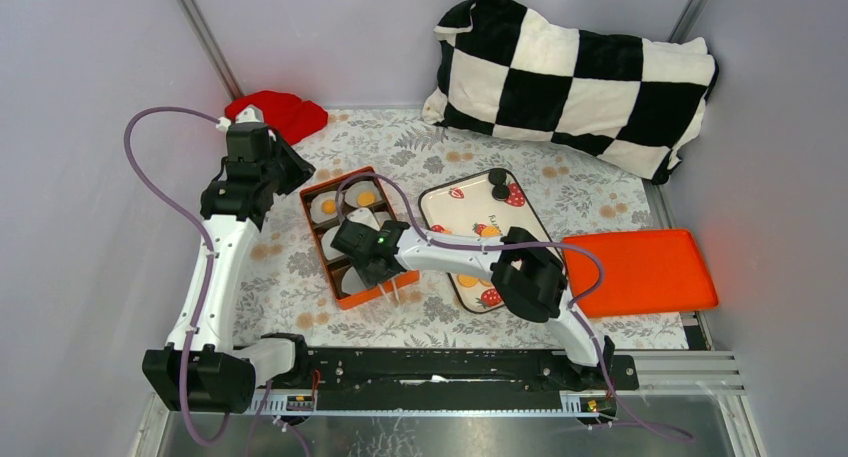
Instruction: Pack the cookies
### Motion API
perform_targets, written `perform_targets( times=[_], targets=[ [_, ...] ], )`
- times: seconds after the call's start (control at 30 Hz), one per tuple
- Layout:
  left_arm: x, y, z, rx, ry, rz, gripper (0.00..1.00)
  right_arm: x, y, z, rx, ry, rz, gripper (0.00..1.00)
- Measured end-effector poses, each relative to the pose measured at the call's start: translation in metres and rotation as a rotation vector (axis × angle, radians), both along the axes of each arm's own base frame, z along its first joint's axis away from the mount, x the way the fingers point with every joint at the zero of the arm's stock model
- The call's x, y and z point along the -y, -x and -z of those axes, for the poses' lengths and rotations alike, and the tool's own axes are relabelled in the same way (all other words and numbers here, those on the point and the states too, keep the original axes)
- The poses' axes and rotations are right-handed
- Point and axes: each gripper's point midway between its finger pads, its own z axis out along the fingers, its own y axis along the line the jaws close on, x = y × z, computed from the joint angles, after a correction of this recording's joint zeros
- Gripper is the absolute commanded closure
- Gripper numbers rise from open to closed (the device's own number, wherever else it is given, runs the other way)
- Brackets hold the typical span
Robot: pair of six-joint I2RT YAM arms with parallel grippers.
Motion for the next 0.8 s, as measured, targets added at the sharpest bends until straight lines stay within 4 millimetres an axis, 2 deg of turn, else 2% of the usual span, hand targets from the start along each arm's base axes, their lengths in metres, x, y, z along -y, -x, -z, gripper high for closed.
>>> perform_targets(
  times=[0.23,0.37,0.47,0.63,0.7,0.8],
  targets=[
    [0.001,0.001,0.001,-0.003,0.003,0.005,0.74,0.008,-0.002,-0.001,0.011,0.032,0.007,0.51],
    [0.001,0.0,0.001,-0.003,0.003,0.005,0.74,0.012,-0.004,-0.016,0.028,0.049,-0.001,0.52],
    [0.001,0.0,0.001,-0.001,0.001,0.006,0.74,0.012,-0.007,-0.045,0.064,0.012,-0.002,0.52],
    [0.001,-0.001,-0.006,0.014,-0.002,0.009,0.74,0.02,-0.011,-0.119,0.152,-0.107,0.009,0.48],
    [0.001,-0.001,-0.007,0.017,-0.001,0.011,0.74,0.028,-0.011,-0.146,0.189,-0.149,0.019,0.46],
    [0.003,-0.001,-0.008,0.018,0.004,0.019,0.74,0.049,-0.007,-0.17,0.224,-0.18,0.034,0.47]
  ],
)
